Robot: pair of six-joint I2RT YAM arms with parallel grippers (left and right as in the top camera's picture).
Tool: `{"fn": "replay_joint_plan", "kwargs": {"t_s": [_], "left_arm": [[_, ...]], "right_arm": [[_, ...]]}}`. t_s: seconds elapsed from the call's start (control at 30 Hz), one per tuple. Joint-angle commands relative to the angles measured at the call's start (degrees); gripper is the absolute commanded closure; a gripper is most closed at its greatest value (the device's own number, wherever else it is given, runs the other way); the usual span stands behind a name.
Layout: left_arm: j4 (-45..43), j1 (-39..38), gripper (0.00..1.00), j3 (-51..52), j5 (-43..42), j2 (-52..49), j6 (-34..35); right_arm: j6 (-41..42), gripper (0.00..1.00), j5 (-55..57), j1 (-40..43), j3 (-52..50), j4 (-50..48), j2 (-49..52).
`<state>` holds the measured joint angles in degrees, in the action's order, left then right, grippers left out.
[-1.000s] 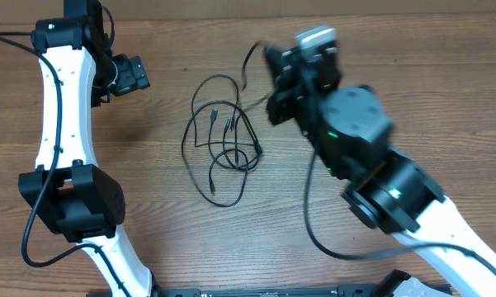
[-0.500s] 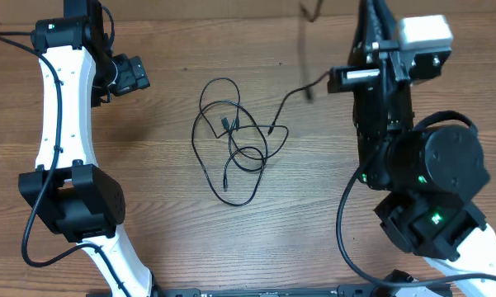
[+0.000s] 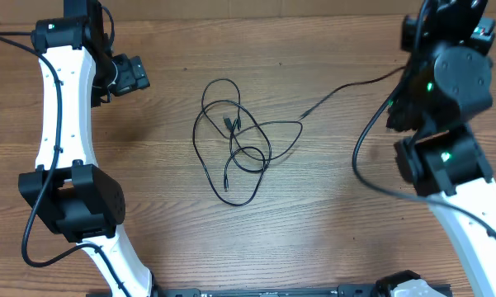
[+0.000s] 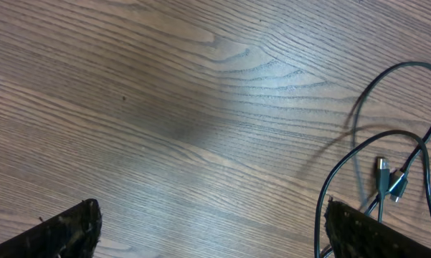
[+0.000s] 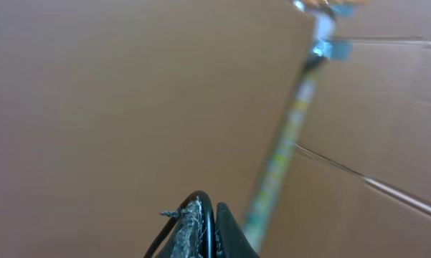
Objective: Untangle cables
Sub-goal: 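Lift the right gripper up and away toward the right edge, then bring the right gripper back down to the center cable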
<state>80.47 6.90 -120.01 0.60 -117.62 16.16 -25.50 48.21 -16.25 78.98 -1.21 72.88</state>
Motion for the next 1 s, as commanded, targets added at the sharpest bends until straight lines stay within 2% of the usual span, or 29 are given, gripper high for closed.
{"fn": "replay_joint_plan", "kwargs": {"t_s": [0.0, 0.2, 0.33, 0.47, 0.73, 0.97], "left_arm": [[-0.2, 0.1, 0.00, -0.7, -0.4, 1.7, 0.6], [-0.2, 0.1, 0.00, -0.7, -0.4, 1.7, 0.6], [-0.2, 0.1, 0.01, -0.7, -0.4, 1.7, 0.6], [-0.2, 0.1, 0.00, -0.7, -0.4, 1.7, 0.6], [-0.2, 0.1, 0.00, -0.7, -0.4, 1.7, 0.6], [-0.2, 0.1, 0.00, -0.7, -0.4, 1.7, 0.6]], "right_arm": [[0.4, 0.96, 2.1, 5.9, 1.2, 0.5, 0.8], [6.5, 0.96, 2.0, 13.2, 1.2, 4.0, 2.0], [9.2, 0.96, 0.3, 14.1, 1.2, 7.1, 2.0], [11.9, 0.96, -4.3, 14.1, 1.2, 10.0, 2.0], [25.1, 0.96, -20.7, 15.0, 1.2, 15.3, 2.6], [30.3, 0.96, -25.9, 24.7, 1.2, 16.4, 6.8]]}}
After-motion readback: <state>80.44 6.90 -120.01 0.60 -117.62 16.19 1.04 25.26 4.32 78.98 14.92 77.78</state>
